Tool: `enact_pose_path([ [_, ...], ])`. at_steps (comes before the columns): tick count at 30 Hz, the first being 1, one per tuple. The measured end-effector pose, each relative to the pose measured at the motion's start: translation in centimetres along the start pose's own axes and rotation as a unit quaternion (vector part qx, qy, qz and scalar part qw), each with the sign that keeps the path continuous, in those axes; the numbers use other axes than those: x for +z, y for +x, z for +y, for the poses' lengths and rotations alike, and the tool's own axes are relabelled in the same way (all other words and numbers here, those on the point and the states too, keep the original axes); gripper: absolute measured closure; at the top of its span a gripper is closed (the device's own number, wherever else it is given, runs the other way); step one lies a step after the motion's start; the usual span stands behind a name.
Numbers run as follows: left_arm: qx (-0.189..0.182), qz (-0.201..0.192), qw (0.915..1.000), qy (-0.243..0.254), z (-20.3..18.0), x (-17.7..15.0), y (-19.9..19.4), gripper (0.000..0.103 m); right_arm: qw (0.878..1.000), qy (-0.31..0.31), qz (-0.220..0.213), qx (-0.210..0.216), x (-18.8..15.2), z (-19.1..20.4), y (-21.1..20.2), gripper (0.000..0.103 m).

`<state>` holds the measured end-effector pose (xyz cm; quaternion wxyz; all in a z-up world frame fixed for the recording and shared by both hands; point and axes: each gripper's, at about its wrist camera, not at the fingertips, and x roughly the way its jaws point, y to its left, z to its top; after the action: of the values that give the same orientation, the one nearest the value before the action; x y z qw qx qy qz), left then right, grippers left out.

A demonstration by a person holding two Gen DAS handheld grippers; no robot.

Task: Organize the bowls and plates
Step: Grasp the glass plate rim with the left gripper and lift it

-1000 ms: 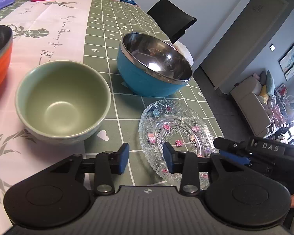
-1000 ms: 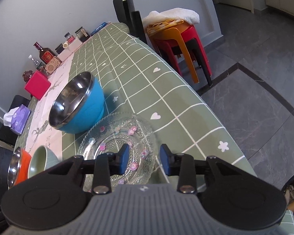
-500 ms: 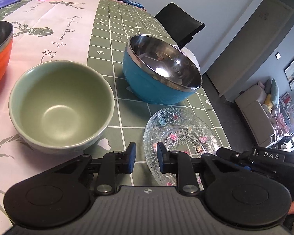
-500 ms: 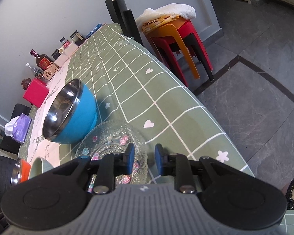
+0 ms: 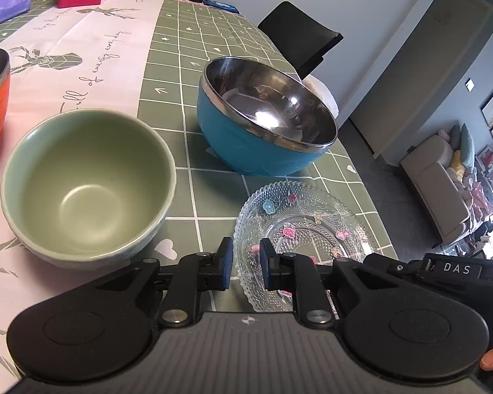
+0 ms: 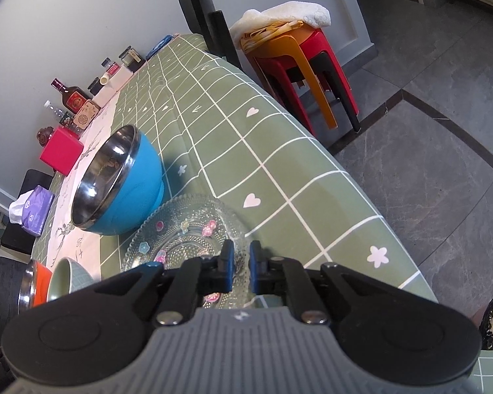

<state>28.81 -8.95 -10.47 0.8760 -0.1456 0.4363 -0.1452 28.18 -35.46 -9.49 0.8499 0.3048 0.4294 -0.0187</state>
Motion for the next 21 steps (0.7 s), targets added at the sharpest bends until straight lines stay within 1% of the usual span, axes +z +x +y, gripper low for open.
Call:
enact_pose_path([
  [7, 0.004, -0.003, 1.0, 0.007, -0.1, -0.2, -0.3, 0.089, 1.0, -0.014, 0.003, -0.008, -0.1, 0.4, 0.0, 0.096],
  [14, -0.002, -0.002, 1.0, 0.006, 0.0, -0.2, -0.7, 0.089, 1.0, -0.025, 0.003, -0.013, 0.0, 0.7, -0.3, 0.096],
  [21, -0.004, -0.01, 0.9999, 0.0, 0.2, -0.2, -2.2, 0.09, 1.0, -0.02, 0.006, 0.005, -0.1, 0.8, -1.1, 0.097],
])
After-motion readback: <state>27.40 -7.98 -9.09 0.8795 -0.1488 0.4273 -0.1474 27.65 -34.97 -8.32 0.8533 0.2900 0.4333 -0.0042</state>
